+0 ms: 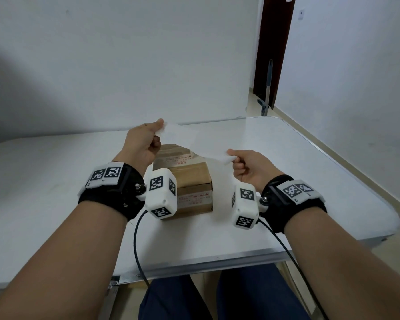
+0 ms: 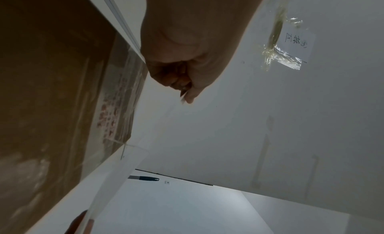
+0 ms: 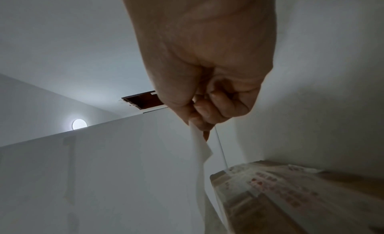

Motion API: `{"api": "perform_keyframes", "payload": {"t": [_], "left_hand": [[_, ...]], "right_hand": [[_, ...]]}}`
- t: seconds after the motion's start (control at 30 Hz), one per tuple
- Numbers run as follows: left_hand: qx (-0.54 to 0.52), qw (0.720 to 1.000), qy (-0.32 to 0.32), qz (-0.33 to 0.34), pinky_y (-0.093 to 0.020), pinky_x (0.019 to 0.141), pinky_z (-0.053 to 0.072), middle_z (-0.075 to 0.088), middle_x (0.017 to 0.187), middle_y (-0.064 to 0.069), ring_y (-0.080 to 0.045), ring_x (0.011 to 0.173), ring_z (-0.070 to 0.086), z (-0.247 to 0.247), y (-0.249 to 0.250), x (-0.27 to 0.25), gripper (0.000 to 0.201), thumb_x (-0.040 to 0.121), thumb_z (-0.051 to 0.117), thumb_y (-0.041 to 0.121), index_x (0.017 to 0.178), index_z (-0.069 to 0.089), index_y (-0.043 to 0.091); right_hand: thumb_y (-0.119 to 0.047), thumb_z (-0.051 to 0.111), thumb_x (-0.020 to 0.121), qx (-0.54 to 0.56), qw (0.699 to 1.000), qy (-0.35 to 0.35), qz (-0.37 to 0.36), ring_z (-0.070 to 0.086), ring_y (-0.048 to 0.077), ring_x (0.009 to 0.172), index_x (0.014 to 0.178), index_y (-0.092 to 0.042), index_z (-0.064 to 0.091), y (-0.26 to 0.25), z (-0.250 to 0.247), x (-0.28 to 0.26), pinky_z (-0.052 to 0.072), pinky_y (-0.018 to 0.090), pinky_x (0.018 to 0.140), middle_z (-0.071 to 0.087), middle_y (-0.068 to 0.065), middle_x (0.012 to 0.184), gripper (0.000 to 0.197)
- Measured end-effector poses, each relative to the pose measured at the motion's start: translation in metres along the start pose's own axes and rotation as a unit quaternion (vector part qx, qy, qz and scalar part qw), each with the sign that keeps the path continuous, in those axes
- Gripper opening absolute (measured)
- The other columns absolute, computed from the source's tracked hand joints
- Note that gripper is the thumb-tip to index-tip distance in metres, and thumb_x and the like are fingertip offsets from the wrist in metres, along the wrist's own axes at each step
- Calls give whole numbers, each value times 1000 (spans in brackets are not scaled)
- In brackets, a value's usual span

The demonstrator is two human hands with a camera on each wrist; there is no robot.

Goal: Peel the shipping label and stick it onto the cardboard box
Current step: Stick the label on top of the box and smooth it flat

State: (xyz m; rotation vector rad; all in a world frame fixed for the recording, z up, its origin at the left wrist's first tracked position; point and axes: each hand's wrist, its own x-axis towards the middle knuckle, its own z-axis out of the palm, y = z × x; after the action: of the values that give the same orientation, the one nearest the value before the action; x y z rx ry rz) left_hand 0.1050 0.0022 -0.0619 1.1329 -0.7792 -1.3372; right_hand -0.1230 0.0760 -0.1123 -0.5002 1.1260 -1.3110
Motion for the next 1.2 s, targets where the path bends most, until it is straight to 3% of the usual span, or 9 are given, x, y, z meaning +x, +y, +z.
{"api": "perform_keyframes", "payload": {"t": [0.3, 0.63, 0.7, 0.73, 0.8, 0.87, 1.0, 1.07, 1.2], "left_hand": [[67, 995, 15, 74, -17, 42, 37, 44, 61, 1, -10, 43, 35, 1, 2, 0, 31, 84, 71, 16, 64, 48, 16], [100, 986, 40, 128, -23, 46, 31, 47, 63, -1, -13, 42, 32, 3, 4, -3, 30, 87, 68, 17, 63, 49, 15], [126, 982, 20, 142, -21, 44, 31, 49, 67, -3, -14, 46, 33, 3, 6, -3, 27, 87, 67, 18, 65, 52, 15], [142, 978, 7, 149, -18, 42, 31, 49, 68, -3, -14, 46, 34, 5, 6, -5, 25, 87, 66, 18, 66, 53, 15], [175, 971, -13, 162, -14, 38, 32, 49, 69, -4, -15, 47, 36, 9, 4, -8, 22, 88, 65, 20, 69, 54, 15], [208, 961, -33, 182, -17, 43, 36, 51, 72, -4, -17, 54, 43, 13, 4, -12, 21, 87, 66, 23, 70, 55, 16], [328, 902, -88, 268, -24, 55, 39, 54, 69, 2, -13, 63, 49, 25, 7, -26, 18, 84, 67, 32, 74, 60, 19], [391, 855, -131, 314, -22, 53, 40, 52, 65, 5, -11, 60, 48, 31, 11, -37, 17, 85, 66, 34, 74, 61, 21], [449, 790, -213, 359, -28, 54, 41, 57, 65, -9, -13, 59, 48, 35, 20, -52, 19, 85, 68, 35, 79, 65, 17]], "right_hand": [[-6, 49, 92, -53, 997, 47, 37, 28, 4, 30, 69, -13, 52, -5, -15, 14, 20, 14, 28, 37, -5, 43, 24], [-5, 37, 96, -165, 966, 198, -26, 40, 9, 38, 76, -10, 51, -2, -37, 23, 29, 17, 36, 39, 3, 63, 24], [-14, 41, 96, -144, 967, 207, -21, 54, 10, 56, 93, -8, 53, -4, -31, 20, 43, 18, 43, 52, 6, 78, 14], [-20, 44, 96, -162, 963, 213, -14, 61, 16, 78, 105, -6, 54, -5, -27, 19, 51, 23, 59, 56, 10, 97, 19], [-22, 51, 92, -226, 937, 262, -49, 51, 29, 119, 132, -10, 45, -12, -19, 20, 46, 34, 89, 43, 14, 135, 42], [-17, 51, 93, -196, 948, 224, -116, 49, 27, 116, 136, -13, 46, -19, -7, 15, 39, 32, 85, 41, 12, 138, 43], [-9, 47, 98, -124, 981, 14, -149, 60, 16, 80, 118, -6, 60, -32, 20, 3, 46, 22, 70, 63, 6, 92, 24], [-17, 48, 99, -143, 977, -72, -141, 61, 18, 88, 120, -11, 60, -39, 34, -5, 51, 25, 79, 62, 5, 101, 24], [-34, 53, 96, -218, 954, -164, -124, 56, 23, 105, 126, -20, 61, -46, 47, -7, 47, 37, 102, 59, 5, 128, 33]]}}
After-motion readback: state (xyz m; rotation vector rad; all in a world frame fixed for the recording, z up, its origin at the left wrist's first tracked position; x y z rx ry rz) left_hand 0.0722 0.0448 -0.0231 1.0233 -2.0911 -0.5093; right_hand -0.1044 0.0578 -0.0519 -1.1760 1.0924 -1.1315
